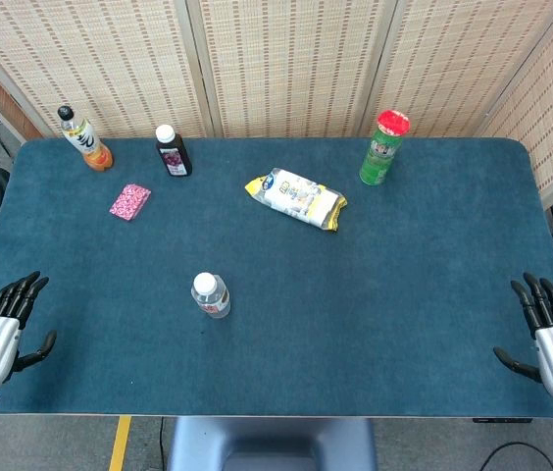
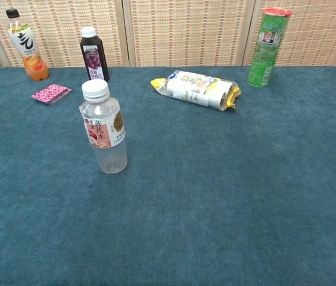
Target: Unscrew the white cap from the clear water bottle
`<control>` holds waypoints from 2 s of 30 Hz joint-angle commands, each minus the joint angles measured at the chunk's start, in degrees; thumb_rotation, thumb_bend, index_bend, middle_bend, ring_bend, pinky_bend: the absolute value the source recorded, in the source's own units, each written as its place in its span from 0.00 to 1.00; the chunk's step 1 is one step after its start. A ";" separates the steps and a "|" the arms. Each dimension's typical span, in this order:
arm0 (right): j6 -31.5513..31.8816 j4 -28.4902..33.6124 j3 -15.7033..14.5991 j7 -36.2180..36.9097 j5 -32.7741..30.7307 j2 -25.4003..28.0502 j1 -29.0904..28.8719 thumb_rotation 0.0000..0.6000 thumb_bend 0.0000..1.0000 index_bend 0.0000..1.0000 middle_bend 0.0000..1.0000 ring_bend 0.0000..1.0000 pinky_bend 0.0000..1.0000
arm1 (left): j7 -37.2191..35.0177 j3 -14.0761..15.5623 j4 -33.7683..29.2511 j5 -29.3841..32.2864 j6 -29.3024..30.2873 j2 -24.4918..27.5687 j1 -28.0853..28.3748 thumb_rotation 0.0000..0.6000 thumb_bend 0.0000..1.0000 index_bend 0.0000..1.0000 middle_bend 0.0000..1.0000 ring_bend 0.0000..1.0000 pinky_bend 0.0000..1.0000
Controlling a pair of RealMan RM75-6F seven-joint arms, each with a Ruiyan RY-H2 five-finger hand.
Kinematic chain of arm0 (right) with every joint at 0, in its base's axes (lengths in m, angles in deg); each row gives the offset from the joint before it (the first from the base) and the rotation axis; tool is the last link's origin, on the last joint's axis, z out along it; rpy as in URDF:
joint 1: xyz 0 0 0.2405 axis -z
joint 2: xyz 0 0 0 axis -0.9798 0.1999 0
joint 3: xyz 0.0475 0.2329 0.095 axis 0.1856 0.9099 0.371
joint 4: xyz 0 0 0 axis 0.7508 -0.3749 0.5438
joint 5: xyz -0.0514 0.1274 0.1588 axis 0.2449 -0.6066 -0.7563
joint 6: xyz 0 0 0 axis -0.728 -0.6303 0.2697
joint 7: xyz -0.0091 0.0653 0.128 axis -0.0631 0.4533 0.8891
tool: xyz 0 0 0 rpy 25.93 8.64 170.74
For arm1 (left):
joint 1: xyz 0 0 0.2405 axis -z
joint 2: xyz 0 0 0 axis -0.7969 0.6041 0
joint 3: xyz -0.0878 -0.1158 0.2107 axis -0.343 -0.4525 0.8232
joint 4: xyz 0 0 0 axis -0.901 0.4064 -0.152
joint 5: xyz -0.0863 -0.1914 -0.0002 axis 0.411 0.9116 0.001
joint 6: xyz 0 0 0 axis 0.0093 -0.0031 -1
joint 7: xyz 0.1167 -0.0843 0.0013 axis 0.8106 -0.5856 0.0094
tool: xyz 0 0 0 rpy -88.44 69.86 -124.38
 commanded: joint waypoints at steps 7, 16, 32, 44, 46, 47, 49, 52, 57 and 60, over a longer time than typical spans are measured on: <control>0.17 0.73 0.57 3.21 2.94 0.62 1.00 0.86 0.06 0.00 0.00 0.00 0.00 | -6.30 1.49 0.11 -1.58 -2.73 0.24 0.99 1.00 0.39 0.00 0.00 0.00 0.08; 0.62 1.34 0.74 7.78 6.27 1.54 1.42 0.86 0.06 0.00 0.00 0.00 0.00 | -17.45 1.62 2.15 -2.92 -7.88 -3.60 4.89 1.00 0.39 0.00 0.00 0.00 0.09; -1.90 3.12 -1.12 15.16 12.22 3.94 0.37 0.86 0.06 0.00 0.00 0.00 0.00 | -44.50 -0.95 12.10 0.82 -17.57 -17.90 12.02 0.76 0.32 0.00 0.00 0.00 0.06; -3.60 3.75 -1.17 15.98 12.54 4.81 0.15 0.86 0.06 0.00 0.00 0.00 0.00 | -39.44 -2.14 16.35 1.45 -19.51 -25.58 15.74 0.86 0.32 0.00 0.00 0.00 0.05; -3.98 3.68 -1.11 16.06 12.30 4.85 0.13 0.86 0.06 0.00 0.00 0.00 0.00 | -38.30 -2.97 16.89 2.61 -20.39 -26.85 16.50 0.91 0.32 0.00 0.00 0.00 0.05; -4.19 3.64 -1.09 16.10 12.17 4.86 0.10 0.86 0.06 0.00 0.00 0.00 0.00 | -37.91 -3.33 17.13 3.12 -20.85 -27.35 16.86 0.93 0.32 0.00 0.00 0.00 0.05; -4.73 3.59 -1.03 16.19 11.88 4.92 0.00 0.86 0.06 0.00 0.00 0.00 0.00 | -37.50 -4.04 17.41 3.99 -21.91 -28.24 17.74 0.95 0.32 0.00 0.00 0.00 0.05; -5.19 3.53 -0.83 16.23 11.47 4.95 -0.07 0.86 0.06 0.00 0.00 0.00 0.00 | -36.96 -4.65 17.00 4.24 -22.42 -28.89 18.73 0.95 0.32 0.00 0.00 0.00 0.05; -5.75 3.47 -0.50 16.43 10.93 5.05 -0.18 0.86 0.06 0.00 0.00 0.00 0.00 | -36.62 -5.29 15.01 4.19 -23.08 -28.98 20.16 0.97 0.32 0.00 0.00 0.00 0.05; -5.76 3.33 -0.33 16.71 10.69 5.09 -0.10 0.86 0.06 0.00 0.00 0.00 0.00 | -35.97 -5.54 13.84 4.43 -23.77 -28.81 20.94 0.98 0.32 0.00 0.00 0.00 0.05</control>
